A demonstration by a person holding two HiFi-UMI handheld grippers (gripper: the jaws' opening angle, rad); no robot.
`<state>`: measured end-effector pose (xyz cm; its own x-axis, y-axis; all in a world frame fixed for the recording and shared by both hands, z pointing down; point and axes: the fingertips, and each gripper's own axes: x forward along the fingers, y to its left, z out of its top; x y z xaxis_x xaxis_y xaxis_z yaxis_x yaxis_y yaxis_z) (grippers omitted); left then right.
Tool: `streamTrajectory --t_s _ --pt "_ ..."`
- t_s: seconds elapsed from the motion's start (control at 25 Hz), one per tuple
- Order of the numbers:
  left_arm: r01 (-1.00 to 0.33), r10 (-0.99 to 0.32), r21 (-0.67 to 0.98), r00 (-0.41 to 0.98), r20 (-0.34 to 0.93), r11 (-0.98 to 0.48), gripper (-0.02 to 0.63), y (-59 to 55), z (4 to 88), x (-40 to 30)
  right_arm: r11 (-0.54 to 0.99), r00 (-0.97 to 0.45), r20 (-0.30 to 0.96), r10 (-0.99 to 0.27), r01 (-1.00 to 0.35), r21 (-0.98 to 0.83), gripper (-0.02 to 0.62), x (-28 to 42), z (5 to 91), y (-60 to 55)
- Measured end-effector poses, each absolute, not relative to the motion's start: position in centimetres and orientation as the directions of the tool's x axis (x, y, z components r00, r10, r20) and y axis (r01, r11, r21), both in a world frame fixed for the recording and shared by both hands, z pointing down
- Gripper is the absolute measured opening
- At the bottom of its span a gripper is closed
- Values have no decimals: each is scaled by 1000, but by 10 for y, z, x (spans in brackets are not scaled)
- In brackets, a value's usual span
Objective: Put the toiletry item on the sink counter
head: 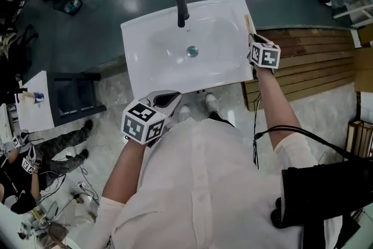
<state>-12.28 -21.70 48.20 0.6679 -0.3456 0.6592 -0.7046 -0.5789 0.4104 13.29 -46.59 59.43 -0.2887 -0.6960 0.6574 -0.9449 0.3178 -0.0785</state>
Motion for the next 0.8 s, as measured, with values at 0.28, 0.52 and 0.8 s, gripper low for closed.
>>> streamTrajectory --t_s 0.28,0.52,0.8 --pt "-754 -359 401 619 698 -520 6 -248 489 -109 314 -276 699 -660 -946 -76 32 145 625 -512" --pt "-765 -362 404 610 705 -501 6 -262 492 -101 337 -284 713 -641 -939 -71 34 140 639 -524" --pt "-776 -365 397 596 715 -490 6 -267 496 -99 366 -306 720 -623 -927 -77 90 136 648 -522"
